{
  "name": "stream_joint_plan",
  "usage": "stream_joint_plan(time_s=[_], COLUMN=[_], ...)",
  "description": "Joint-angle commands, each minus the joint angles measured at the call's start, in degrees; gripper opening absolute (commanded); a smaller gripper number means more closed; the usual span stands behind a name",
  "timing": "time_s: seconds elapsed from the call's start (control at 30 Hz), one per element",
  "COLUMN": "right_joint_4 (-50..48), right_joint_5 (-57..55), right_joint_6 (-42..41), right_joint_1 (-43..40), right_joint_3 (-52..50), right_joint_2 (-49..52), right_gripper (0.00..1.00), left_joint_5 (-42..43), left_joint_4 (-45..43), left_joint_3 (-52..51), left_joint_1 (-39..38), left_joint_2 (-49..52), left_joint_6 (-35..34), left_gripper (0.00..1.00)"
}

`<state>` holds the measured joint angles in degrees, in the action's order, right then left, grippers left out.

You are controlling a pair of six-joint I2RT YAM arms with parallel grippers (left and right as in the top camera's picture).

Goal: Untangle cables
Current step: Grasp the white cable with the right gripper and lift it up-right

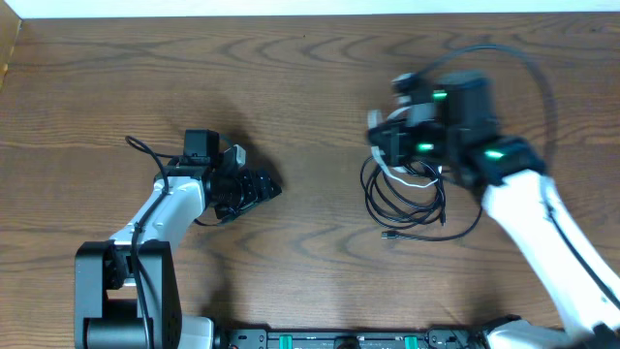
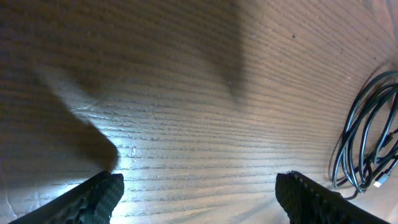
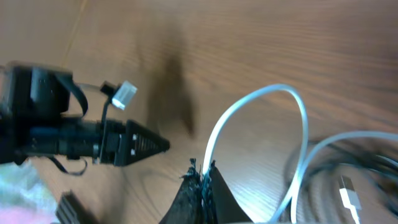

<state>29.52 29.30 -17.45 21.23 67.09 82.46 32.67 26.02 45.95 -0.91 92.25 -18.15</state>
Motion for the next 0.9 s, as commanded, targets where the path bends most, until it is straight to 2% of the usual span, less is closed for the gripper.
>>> stream_joint_plan(time_s=[0.0,0.1,0.3,0.37,0.5,0.57,0.73,0.87], right_joint_4=[-4.9,-8.9,-8.1,-6.2,-3.4,-1.7,7.9,7.5], right_joint_5=[1.9,1.9,4.8,1.6,-11.7,-12.0,-16.0,-16.0], right_joint_6=[-0.9,-1.4,-2.3,-2.2,-2.2,-2.9,-11.8,-15.3], right_joint_1=[4.6,5.8,3.3,2.2,0.0,-1.8,-0.4,3.6], right_joint_3=[-0.3,0.2,7.0,9.1,10.6,10.5,6.6,2.4], right_joint_2=[3.6,3.8,-0.9,-3.3,-8.5,-10.4,-6.5,-0.4], right_gripper=[0.01,0.01,0.01,0.01,0.01,0.01,0.01,0.01], left_joint_5=[-0.3,-0.3,-0.3,-0.3,-0.3,-0.3,-0.3,-0.3], left_joint_4=[0.3,0.3,0.3,0.3,0.3,0.3,0.3,0.3], left_joint_3=[0.2,0.2,0.2,0.2,0.2,0.2,0.2,0.2], left_joint_1=[0.1,0.1,0.1,0.1,0.1,0.1,0.1,0.1], left_joint_2=[-0.7,-0.7,-0.7,-0.7,-0.7,-0.7,-0.7,-0.7], left_joint_6=[0.3,0.3,0.3,0.3,0.3,0.3,0.3,0.3], left_gripper=[0.85,0.85,0.85,0.85,0.85,0.85,0.85,0.85])
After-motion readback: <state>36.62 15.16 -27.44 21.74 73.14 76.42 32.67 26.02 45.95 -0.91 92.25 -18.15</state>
